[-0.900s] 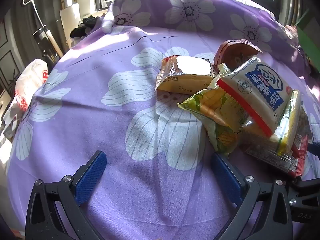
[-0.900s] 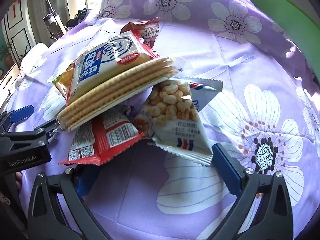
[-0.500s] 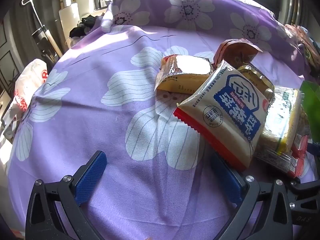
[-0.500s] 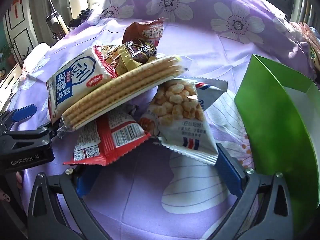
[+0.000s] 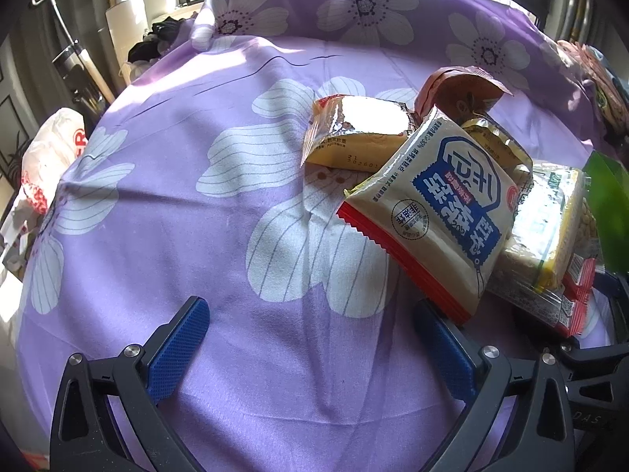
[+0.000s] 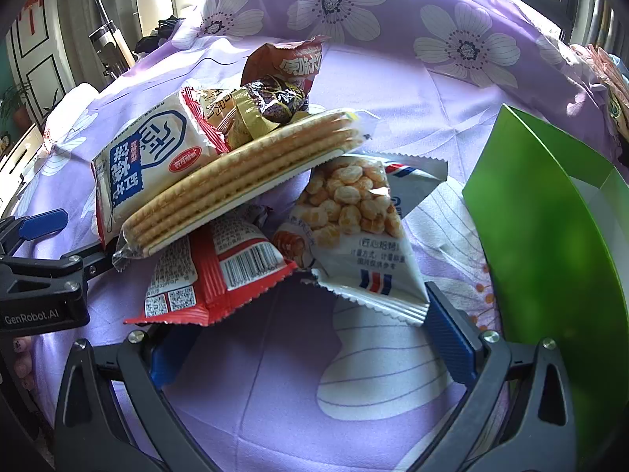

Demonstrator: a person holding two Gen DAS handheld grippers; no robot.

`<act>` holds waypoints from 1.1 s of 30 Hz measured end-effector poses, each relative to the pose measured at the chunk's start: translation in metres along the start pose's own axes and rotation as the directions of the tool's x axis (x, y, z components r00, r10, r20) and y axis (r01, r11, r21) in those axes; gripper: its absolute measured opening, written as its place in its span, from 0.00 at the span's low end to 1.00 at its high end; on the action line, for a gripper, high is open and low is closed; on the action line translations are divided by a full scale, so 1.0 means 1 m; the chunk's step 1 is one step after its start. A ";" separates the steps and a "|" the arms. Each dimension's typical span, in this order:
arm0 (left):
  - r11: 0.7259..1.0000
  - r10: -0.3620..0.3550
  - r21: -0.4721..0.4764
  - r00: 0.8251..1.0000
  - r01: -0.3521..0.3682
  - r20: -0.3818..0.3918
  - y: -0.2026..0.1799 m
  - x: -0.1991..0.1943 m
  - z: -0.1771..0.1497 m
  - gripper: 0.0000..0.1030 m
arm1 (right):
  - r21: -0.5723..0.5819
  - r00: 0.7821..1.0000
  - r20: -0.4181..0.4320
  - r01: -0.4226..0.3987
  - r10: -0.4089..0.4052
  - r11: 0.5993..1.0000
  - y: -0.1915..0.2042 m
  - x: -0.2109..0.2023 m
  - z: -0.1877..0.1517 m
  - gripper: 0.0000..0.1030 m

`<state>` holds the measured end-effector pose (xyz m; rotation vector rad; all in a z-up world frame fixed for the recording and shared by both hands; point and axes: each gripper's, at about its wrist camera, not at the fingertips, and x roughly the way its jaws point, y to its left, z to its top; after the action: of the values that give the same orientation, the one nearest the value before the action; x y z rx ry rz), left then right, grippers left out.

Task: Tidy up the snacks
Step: 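Move the right gripper over the snack pile toward the soda cracker pack, then grasp the yellow-green soda cracker pack with the right gripper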

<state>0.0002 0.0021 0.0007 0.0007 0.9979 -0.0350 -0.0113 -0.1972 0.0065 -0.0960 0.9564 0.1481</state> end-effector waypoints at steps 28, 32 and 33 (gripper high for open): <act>0.855 -0.463 -0.220 0.882 0.470 0.083 0.024 -0.048 0.020 0.85 | 0.088 0.977 0.044 -0.211 0.208 0.973 -0.005 -0.078 0.098 0.69; 0.818 -0.539 -0.208 0.841 0.536 0.045 0.008 -0.044 0.019 0.72 | 0.112 0.967 -0.076 -0.233 0.242 0.966 -0.006 -0.043 0.115 0.68; 0.821 -0.539 -0.200 0.841 0.535 0.043 0.003 -0.044 0.019 0.69 | 0.100 0.968 -0.103 -0.218 0.228 0.971 -0.004 -0.034 0.117 0.68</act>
<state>-0.0078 0.0064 0.0477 -0.4754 0.9874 -0.4546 0.0643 -0.1866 0.1018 0.0863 1.0855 0.3103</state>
